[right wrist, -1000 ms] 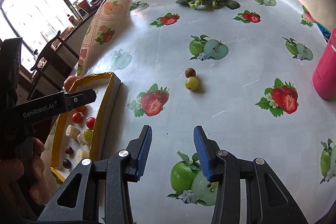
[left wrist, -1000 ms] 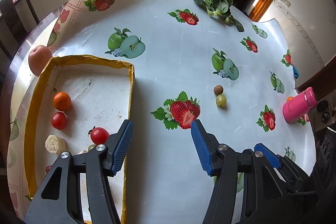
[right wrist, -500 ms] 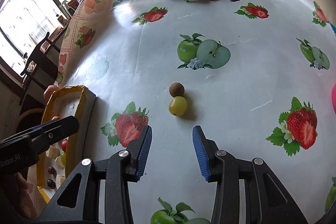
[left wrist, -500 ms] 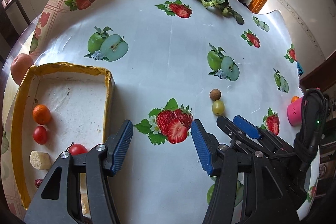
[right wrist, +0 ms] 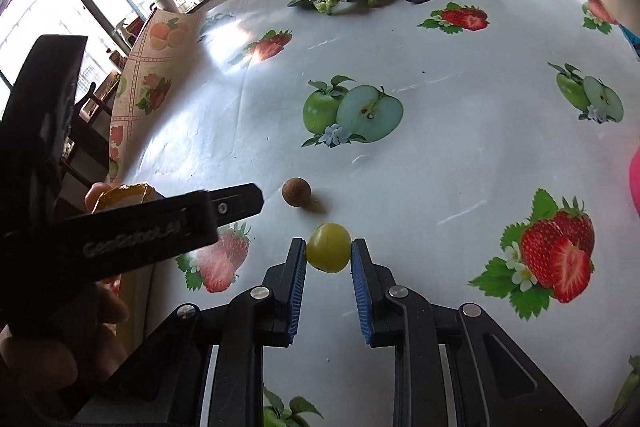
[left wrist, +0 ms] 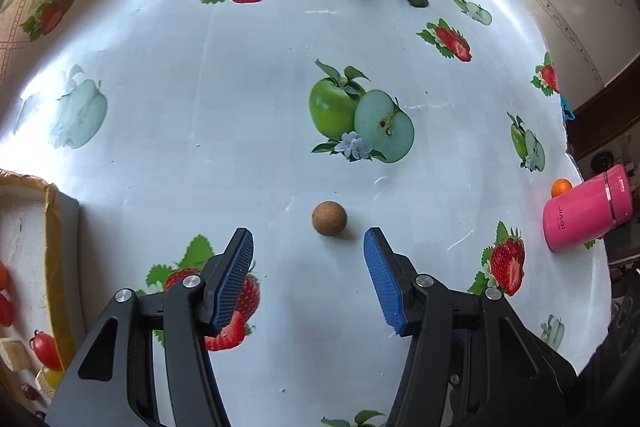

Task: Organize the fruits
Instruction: 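Grasp the brown ball with the left tool while the right tool grasps the yellow-green grape, then carry the brown ball into the tray with the left tool while the right tool carries the grape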

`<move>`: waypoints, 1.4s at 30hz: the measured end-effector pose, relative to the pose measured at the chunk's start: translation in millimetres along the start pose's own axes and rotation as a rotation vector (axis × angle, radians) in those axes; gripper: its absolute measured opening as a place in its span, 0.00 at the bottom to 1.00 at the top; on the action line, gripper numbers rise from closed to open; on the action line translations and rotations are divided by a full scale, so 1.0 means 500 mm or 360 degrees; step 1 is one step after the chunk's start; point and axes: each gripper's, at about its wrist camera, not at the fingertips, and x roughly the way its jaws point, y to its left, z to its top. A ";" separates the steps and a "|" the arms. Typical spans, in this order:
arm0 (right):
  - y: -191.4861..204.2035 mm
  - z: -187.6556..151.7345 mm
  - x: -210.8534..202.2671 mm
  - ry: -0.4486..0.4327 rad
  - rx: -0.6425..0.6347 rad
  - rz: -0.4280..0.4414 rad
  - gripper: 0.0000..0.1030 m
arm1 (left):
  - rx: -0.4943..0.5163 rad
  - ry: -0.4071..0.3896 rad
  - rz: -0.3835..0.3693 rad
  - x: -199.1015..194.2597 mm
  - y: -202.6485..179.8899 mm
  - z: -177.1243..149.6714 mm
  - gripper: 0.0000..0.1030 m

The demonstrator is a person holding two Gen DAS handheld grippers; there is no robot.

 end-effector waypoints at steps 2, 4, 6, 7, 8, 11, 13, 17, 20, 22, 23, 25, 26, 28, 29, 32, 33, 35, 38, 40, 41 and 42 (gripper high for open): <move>-0.015 -0.014 -0.023 -0.0010 0.0048 0.0009 0.22 | 0.0029 0.0026 0.0032 0.029 -0.018 0.003 0.54; -0.023 -0.027 -0.039 -0.0004 0.0061 0.0009 0.22 | 0.0032 -0.0010 0.0047 0.042 -0.022 0.003 0.50; -0.024 -0.037 -0.058 -0.0008 0.0067 0.0012 0.22 | 0.0062 -0.0027 0.0059 0.044 -0.026 0.004 0.31; -0.023 -0.042 -0.066 -0.0012 0.0066 0.0015 0.22 | 0.0065 -0.0021 0.0042 0.044 -0.026 0.006 0.24; -0.021 -0.047 -0.076 -0.0015 0.0058 0.0017 0.22 | 0.0065 -0.0005 0.0028 0.045 -0.025 0.006 0.18; -0.010 -0.060 -0.091 -0.0009 0.0036 0.0035 0.22 | 0.0064 0.0014 0.0023 0.038 -0.017 -0.006 0.18; -0.001 -0.068 -0.099 -0.0006 0.0013 0.0043 0.22 | 0.0056 0.0013 0.0026 0.024 -0.009 -0.023 0.18; 0.008 -0.074 -0.106 0.0002 -0.0014 0.0042 0.22 | 0.0042 -0.0015 0.0067 -0.020 0.011 -0.063 0.18; 0.015 -0.081 -0.110 0.0008 -0.0019 0.0035 0.22 | 0.0020 -0.0043 0.0099 -0.056 0.028 -0.089 0.18; 0.025 -0.085 -0.113 0.0010 -0.0028 0.0036 0.22 | -0.0008 -0.0058 0.0109 -0.079 0.043 -0.105 0.18; 0.031 -0.086 -0.115 0.0010 -0.0034 0.0041 0.22 | -0.0022 -0.0070 0.0111 -0.089 0.049 -0.109 0.18; 0.048 -0.090 -0.121 0.0006 -0.0062 0.0040 0.22 | -0.0041 -0.0086 0.0115 -0.109 0.059 -0.120 0.18; 0.056 -0.091 -0.123 0.0004 -0.0076 0.0045 0.22 | -0.0044 -0.0095 0.0120 -0.119 0.063 -0.125 0.18; 0.076 -0.094 -0.129 -0.0004 -0.0106 0.0052 0.22 | -0.0044 -0.0118 0.0135 -0.141 0.073 -0.138 0.18; 0.085 -0.094 -0.131 -0.0007 -0.0117 0.0056 0.22 | -0.0049 -0.0128 0.0137 -0.151 0.079 -0.143 0.18; 0.115 -0.097 -0.134 -0.0015 -0.0156 0.0059 0.22 | -0.0053 -0.0163 0.0151 -0.177 0.090 -0.152 0.18; 0.125 -0.099 -0.136 -0.0016 -0.0170 0.0059 0.22 | -0.0054 -0.0175 0.0156 -0.186 0.097 -0.158 0.18; 0.144 -0.102 -0.137 -0.0019 -0.0194 0.0065 0.22 | -0.0058 -0.0198 0.0167 -0.203 0.108 -0.165 0.18; 0.171 -0.108 -0.139 -0.0020 -0.0233 0.0068 0.22 | -0.0078 -0.0219 0.0172 -0.223 0.129 -0.176 0.18; 0.187 -0.112 -0.139 -0.0017 -0.0253 0.0069 0.22 | -0.0089 -0.0227 0.0175 -0.231 0.143 -0.182 0.18; 0.194 -0.113 -0.137 -0.0016 -0.0263 0.0069 0.22 | -0.0094 -0.0230 0.0177 -0.235 0.149 -0.185 0.18; 0.201 -0.115 -0.137 -0.0016 -0.0271 0.0070 0.22 | -0.0099 -0.0232 0.0179 -0.238 0.154 -0.188 0.18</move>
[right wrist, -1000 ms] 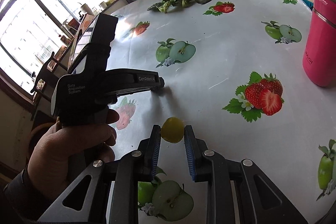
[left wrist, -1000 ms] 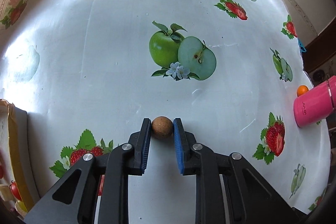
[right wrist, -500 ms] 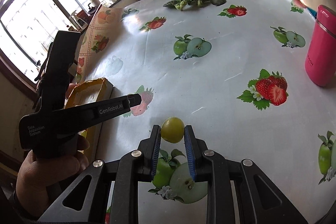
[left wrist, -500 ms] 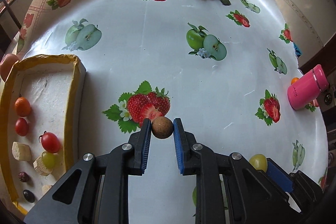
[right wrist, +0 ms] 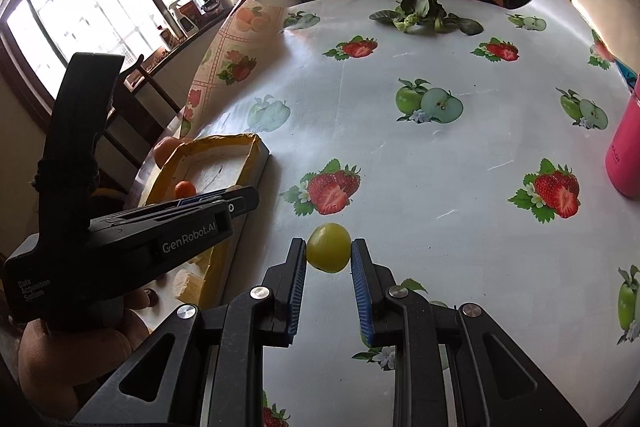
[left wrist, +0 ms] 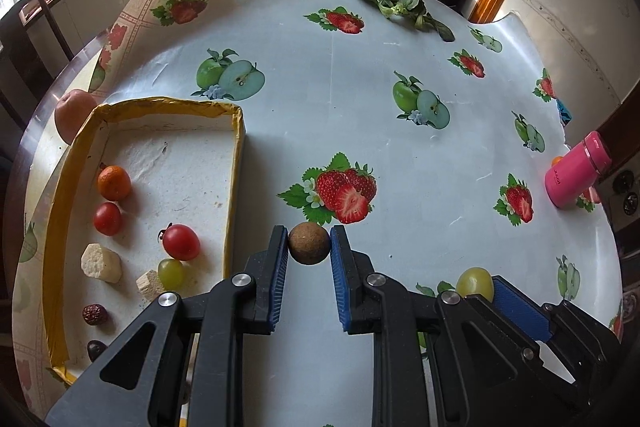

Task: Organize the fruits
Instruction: 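Carry the brown ball into the tray with the left tool while the right tool carries the grape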

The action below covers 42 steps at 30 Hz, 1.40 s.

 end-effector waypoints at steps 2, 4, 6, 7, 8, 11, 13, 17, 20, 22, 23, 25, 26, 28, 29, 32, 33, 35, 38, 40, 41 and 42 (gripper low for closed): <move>0.013 0.000 0.002 0.0001 -0.0012 0.0008 0.22 | -0.0005 -0.0006 0.0009 -0.007 0.012 -0.004 0.18; 0.027 0.000 0.003 -0.0001 -0.0025 0.0013 0.22 | -0.0010 -0.0013 0.0015 -0.013 0.023 -0.007 0.18; 0.038 0.000 0.004 -0.0002 -0.0036 0.0019 0.22 | -0.0020 -0.0018 0.0020 -0.017 0.034 -0.009 0.18; 0.044 -0.001 0.004 -0.0003 -0.0042 0.0021 0.22 | -0.0023 -0.0022 0.0024 -0.019 0.040 -0.010 0.18; 0.049 -0.001 0.004 -0.0003 -0.0047 0.0024 0.22 | -0.0028 -0.0027 0.0026 -0.022 0.045 -0.011 0.18; 0.065 -0.002 0.005 -0.0003 -0.0062 0.0031 0.22 | -0.0037 -0.0041 0.0039 -0.030 0.059 -0.012 0.18; 0.075 -0.003 0.006 -0.0002 -0.0071 0.0036 0.22 | -0.0042 -0.0050 0.0045 -0.034 0.069 -0.012 0.18; 0.091 -0.005 0.010 0.0001 -0.0084 0.0047 0.22 | -0.0057 -0.0059 0.0059 -0.041 0.089 -0.014 0.18; 0.101 -0.007 0.014 0.0008 -0.0093 0.0056 0.22 | -0.0072 -0.0061 0.0069 -0.044 0.104 -0.017 0.18; 0.108 -0.008 0.017 0.0013 -0.0101 0.0060 0.22 | -0.0083 -0.0061 0.0076 -0.045 0.114 -0.019 0.18; 0.112 -0.008 0.018 0.0016 -0.0104 0.0063 0.22 | -0.0088 -0.0061 0.0080 -0.045 0.119 -0.020 0.18; 0.118 -0.008 0.022 0.0021 -0.0113 0.0066 0.22 | -0.0101 -0.0061 0.0085 -0.045 0.128 -0.020 0.18; 0.120 -0.009 0.024 0.0024 -0.0116 0.0069 0.22 | -0.0105 -0.0060 0.0087 -0.045 0.132 -0.020 0.18; 0.126 -0.009 0.028 0.0031 -0.0123 0.0073 0.22 | -0.0112 -0.0060 0.0094 -0.045 0.138 -0.021 0.18; 0.128 -0.009 0.030 0.0035 -0.0127 0.0074 0.22 | -0.0114 -0.0061 0.0096 -0.045 0.141 -0.021 0.18; 0.137 -0.010 0.037 0.0045 -0.0134 0.0080 0.22 | -0.0120 -0.0062 0.0102 -0.045 0.149 -0.022 0.18; 0.140 -0.010 0.040 0.0050 -0.0136 0.0084 0.22 | -0.0121 -0.0063 0.0106 -0.044 0.152 -0.021 0.18; 0.145 -0.011 0.045 0.0057 -0.0142 0.0086 0.22 | -0.0123 -0.0066 0.0109 -0.044 0.156 -0.021 0.18; 0.150 -0.011 0.051 0.0065 -0.0148 0.0089 0.22 | -0.0128 -0.0068 0.0114 -0.043 0.163 -0.020 0.18; 0.152 -0.011 0.056 0.0073 -0.0149 0.0092 0.22 | -0.0132 -0.0067 0.0121 -0.042 0.169 -0.019 0.18; 0.153 -0.011 0.059 0.0076 -0.0149 0.0092 0.22 | -0.0134 -0.0066 0.0122 -0.041 0.172 -0.019 0.18; 0.155 -0.012 0.061 0.0079 -0.0150 0.0093 0.22 | -0.0137 -0.0065 0.0122 -0.040 0.175 -0.018 0.18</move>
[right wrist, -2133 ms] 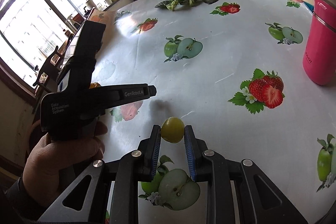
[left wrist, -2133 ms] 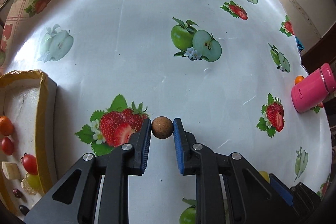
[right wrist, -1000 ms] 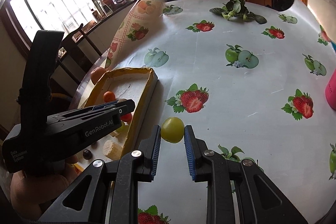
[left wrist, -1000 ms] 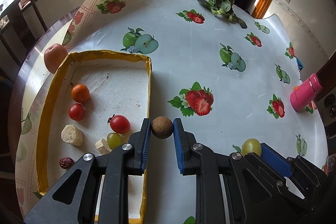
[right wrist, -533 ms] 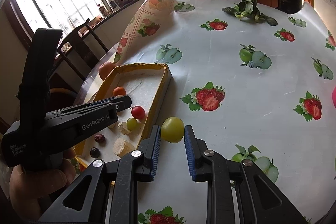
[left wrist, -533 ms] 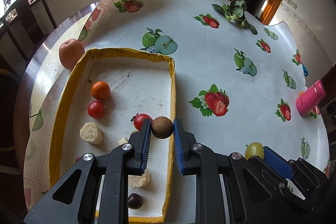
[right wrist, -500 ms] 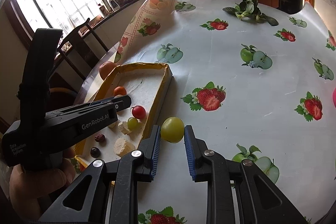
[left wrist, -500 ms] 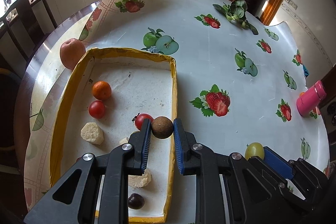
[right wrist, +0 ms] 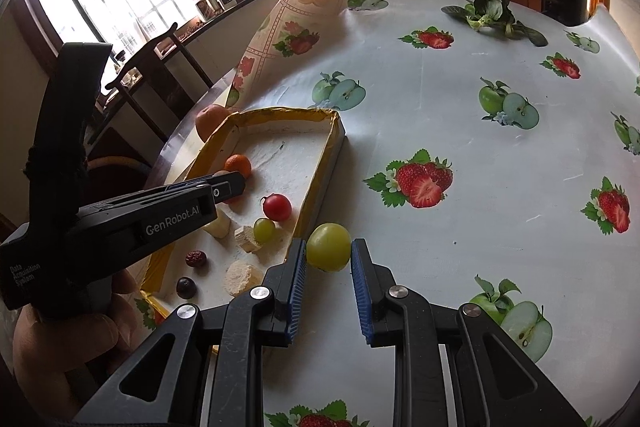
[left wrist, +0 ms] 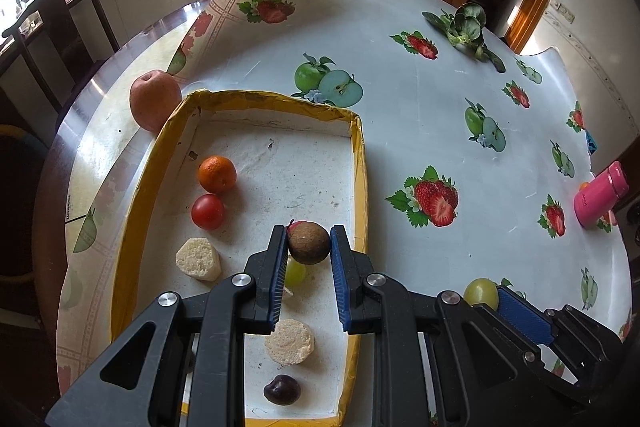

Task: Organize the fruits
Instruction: 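Carry the brown ball into the tray with the left tool while the right tool carries the grape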

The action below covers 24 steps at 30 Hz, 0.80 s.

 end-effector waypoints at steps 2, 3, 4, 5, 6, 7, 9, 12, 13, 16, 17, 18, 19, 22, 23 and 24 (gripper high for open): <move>0.003 0.001 0.004 0.0006 -0.0002 0.0003 0.22 | -0.0006 0.0003 0.0002 0.002 0.005 0.002 0.18; 0.003 0.001 0.006 0.0009 -0.0004 0.0005 0.22 | -0.0008 0.0003 0.0004 0.004 0.007 0.003 0.18; 0.004 0.002 0.008 0.0012 -0.0005 0.0008 0.22 | -0.0011 0.0003 0.0005 0.004 0.010 0.004 0.18; 0.006 0.003 0.010 0.0014 -0.0007 0.0009 0.22 | -0.0013 0.0004 0.0007 0.005 0.012 0.005 0.18; 0.008 0.004 0.013 0.0016 -0.0010 0.0010 0.22 | -0.0016 0.0004 0.0008 0.006 0.015 0.005 0.18; 0.010 0.005 0.015 0.0017 -0.0011 0.0011 0.22 | -0.0021 0.0004 0.0008 0.007 0.017 0.006 0.18; 0.012 0.007 0.020 0.0022 -0.0008 0.0015 0.22 | -0.0030 0.0008 0.0011 0.010 0.023 0.008 0.18; 0.015 0.011 0.029 0.0033 0.0001 0.0026 0.22 | -0.0050 0.0012 0.0015 0.015 0.033 0.009 0.18; 0.016 0.013 0.032 0.0033 -0.0004 0.0027 0.22 | -0.0053 0.0015 0.0021 0.018 0.036 0.009 0.18; 0.016 0.017 0.042 0.0040 0.0019 0.0043 0.22 | -0.0079 0.0038 0.0028 0.029 0.049 0.009 0.18; 0.017 0.020 0.047 0.0045 0.0022 0.0047 0.22 | -0.0085 0.0043 0.0031 0.032 0.053 0.009 0.18; 0.018 0.023 0.050 0.0048 0.0026 0.0054 0.22 | -0.0087 0.0047 0.0035 0.036 0.057 0.010 0.18; 0.018 0.026 0.054 0.0048 0.0034 0.0063 0.22 | -0.0090 0.0049 0.0040 0.039 0.061 0.011 0.18; 0.021 0.039 0.063 0.0039 0.0050 0.0081 0.22 | -0.0100 0.0061 0.0052 0.050 0.075 0.015 0.18; 0.022 0.044 0.066 0.0037 0.0054 0.0087 0.22 | -0.0105 0.0065 0.0055 0.054 0.078 0.016 0.18; 0.024 0.048 0.069 0.0034 0.0056 0.0093 0.22 | -0.0106 0.0068 0.0060 0.057 0.081 0.018 0.18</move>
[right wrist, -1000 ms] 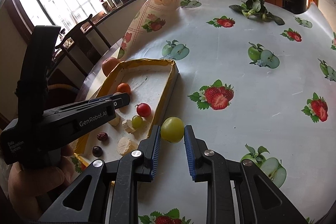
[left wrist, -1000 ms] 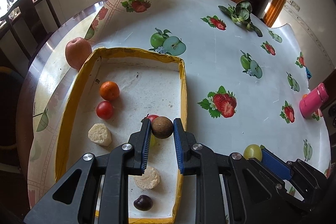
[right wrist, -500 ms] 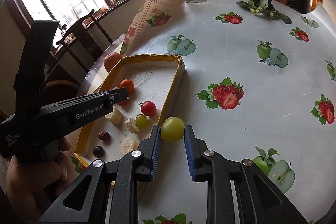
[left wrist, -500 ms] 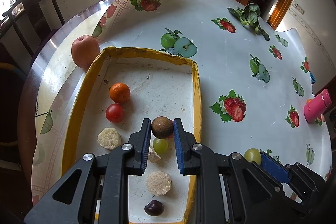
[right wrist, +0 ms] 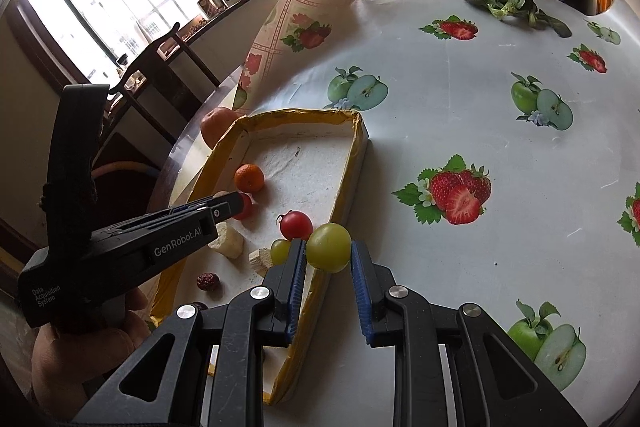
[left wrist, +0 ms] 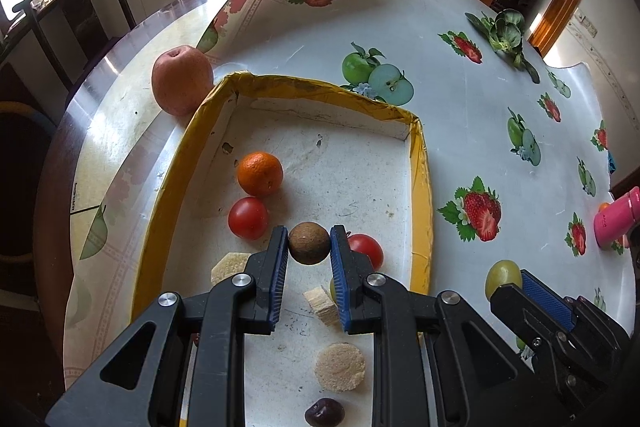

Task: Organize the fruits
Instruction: 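Carry the brown ball into the tray with the left tool while the right tool carries the grape, then open the left tool on the brown ball while the right tool releases the grape in the tray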

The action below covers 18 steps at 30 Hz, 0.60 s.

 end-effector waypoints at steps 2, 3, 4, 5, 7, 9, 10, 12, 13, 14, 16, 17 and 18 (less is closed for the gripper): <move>0.004 0.009 0.007 -0.0002 0.0005 0.0012 0.22 | -0.0006 0.0006 0.0003 0.007 0.006 0.004 0.18; 0.006 0.013 0.010 -0.0003 0.0008 0.0020 0.22 | -0.0010 0.0010 0.0002 0.011 0.009 0.006 0.18; 0.010 0.018 0.013 -0.0004 0.0006 0.0025 0.22 | -0.0013 0.0011 0.0002 0.013 0.012 0.009 0.18; 0.014 0.023 0.017 -0.0006 0.0001 0.0029 0.22 | -0.0019 0.0013 -0.0001 0.016 0.017 0.013 0.18; 0.021 0.032 0.025 -0.0007 -0.0009 0.0041 0.22 | -0.0048 0.0019 -0.0019 0.021 0.029 0.026 0.18; 0.030 0.042 0.034 -0.0013 -0.0024 0.0044 0.22 | -0.0075 0.0005 -0.0030 0.020 0.044 0.044 0.18; 0.033 0.048 0.037 -0.0018 -0.0030 0.0044 0.22 | -0.0085 -0.0002 -0.0035 0.020 0.050 0.054 0.18; 0.039 0.060 0.047 -0.0021 -0.0039 0.0052 0.22 | -0.0093 -0.0014 -0.0041 0.021 0.058 0.076 0.18; 0.043 0.066 0.053 -0.0022 -0.0049 0.0051 0.22 | -0.0094 -0.0023 -0.0045 0.020 0.060 0.087 0.18; 0.046 0.073 0.058 -0.0024 -0.0059 0.0051 0.22 | -0.0095 -0.0034 -0.0048 0.019 0.063 0.098 0.18; 0.049 0.087 0.071 -0.0021 -0.0070 0.0050 0.22 | -0.0093 -0.0047 -0.0059 0.022 0.064 0.118 0.18; 0.051 0.093 0.079 -0.0017 -0.0075 0.0049 0.22 | -0.0094 -0.0047 -0.0067 0.026 0.064 0.127 0.18; 0.051 0.100 0.088 -0.0012 -0.0081 0.0044 0.22 | -0.0094 -0.0046 -0.0070 0.031 0.064 0.135 0.18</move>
